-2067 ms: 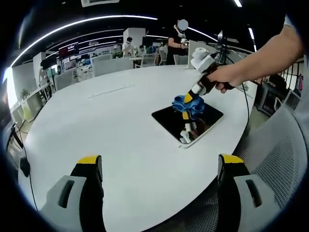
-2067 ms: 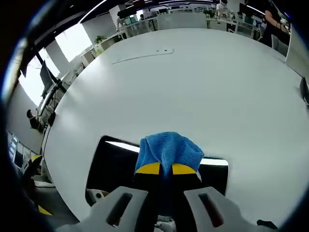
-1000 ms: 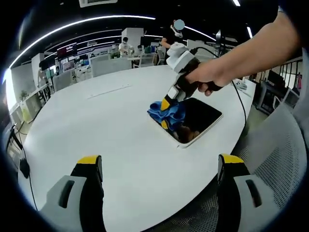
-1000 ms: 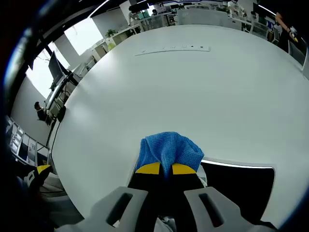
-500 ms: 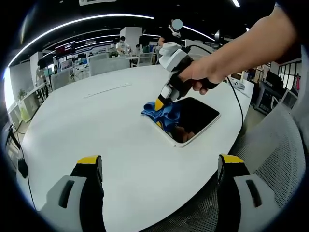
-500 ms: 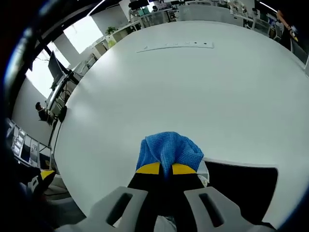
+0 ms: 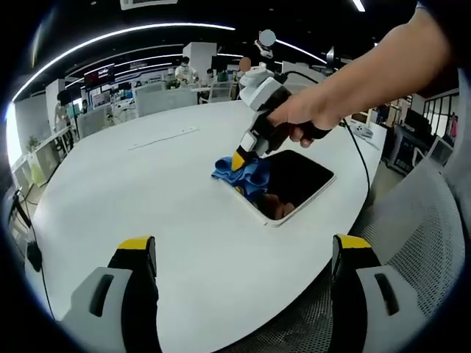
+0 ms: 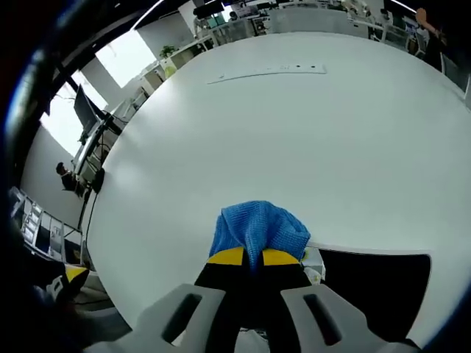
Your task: Wipe the mirror surface with the cleaning cloth until all visible marks leave the cleaned area.
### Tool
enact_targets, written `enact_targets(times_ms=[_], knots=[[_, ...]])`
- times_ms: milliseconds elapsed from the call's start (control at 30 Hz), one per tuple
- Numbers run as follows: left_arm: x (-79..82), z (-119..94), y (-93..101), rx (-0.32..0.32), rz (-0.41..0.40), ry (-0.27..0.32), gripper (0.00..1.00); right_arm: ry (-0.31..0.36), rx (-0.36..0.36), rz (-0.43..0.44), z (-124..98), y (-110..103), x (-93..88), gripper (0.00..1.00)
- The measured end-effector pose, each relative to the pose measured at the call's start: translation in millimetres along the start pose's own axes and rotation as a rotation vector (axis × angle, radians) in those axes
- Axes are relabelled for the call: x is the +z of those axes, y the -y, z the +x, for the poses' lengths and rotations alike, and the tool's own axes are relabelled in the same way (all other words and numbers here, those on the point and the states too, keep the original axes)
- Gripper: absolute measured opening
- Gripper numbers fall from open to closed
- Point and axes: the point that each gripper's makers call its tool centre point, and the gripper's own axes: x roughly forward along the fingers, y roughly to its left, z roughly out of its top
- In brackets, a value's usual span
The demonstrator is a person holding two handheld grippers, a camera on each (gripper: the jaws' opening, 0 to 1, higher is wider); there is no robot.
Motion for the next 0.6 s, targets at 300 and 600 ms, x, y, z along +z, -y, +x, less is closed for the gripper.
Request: enact_targets(times_ms=[300,600], knots=[[-1.5,1,0.8,-0.005,0.002,-0.007,0.99,0.003,-0.009,0.017,-4,-1,-5.4,0.0],[-1.1,1,2.7,-0.004,-0.004,-0.014,0.99,-0.004,0.001,0.025,-11,-6,-23.7,0.0]])
